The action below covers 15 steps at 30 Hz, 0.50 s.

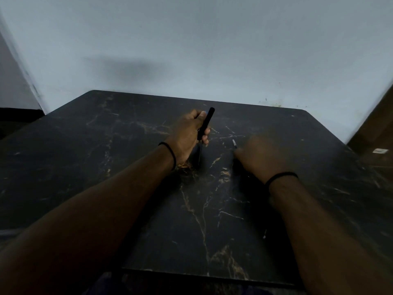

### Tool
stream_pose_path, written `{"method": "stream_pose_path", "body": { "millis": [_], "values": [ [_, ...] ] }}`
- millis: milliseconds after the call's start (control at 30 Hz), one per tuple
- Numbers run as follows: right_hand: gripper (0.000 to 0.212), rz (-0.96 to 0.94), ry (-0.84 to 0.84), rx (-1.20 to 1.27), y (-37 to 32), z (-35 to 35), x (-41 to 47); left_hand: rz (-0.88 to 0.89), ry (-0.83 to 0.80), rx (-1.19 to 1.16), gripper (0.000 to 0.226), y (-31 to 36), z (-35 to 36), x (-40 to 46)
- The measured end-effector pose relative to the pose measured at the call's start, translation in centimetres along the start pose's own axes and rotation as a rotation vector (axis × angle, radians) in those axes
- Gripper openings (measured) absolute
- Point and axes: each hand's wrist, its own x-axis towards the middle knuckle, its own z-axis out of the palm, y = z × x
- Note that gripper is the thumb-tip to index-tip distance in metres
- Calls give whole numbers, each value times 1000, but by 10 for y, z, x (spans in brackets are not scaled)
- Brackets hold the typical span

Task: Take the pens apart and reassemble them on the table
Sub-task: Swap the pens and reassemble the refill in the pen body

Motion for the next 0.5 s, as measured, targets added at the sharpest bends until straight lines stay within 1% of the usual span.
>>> {"method": "stream_pose_path", "body": {
  "millis": [67, 100, 200, 300, 400, 433, 500],
  "values": [
    [33, -51, -2, 59, -9, -4, -4, 10, 24, 25, 22, 1, -1, 1],
    [31, -82, -3, 117, -13, -5, -5, 14, 43, 45, 22, 1, -1, 2],
    [8, -164, 8, 443, -18, -6, -12, 37, 112, 105, 20, 2, -4, 4],
    [16, -292, 15, 735, -25, -10, -20, 61, 159, 177, 18, 1, -10, 8],
    [31, -317, -103, 1084, -31, -20, -24, 109, 203, 224, 21, 1, -17, 13],
    [33, -331, -119, 1153, -32, -21, -25, 126, 214, 230, 22, 1, -18, 14],
    [31, -376, -61, 1160, -31, -21, -24, 156, 228, 284, 23, 1, -19, 15]
  ]
}}
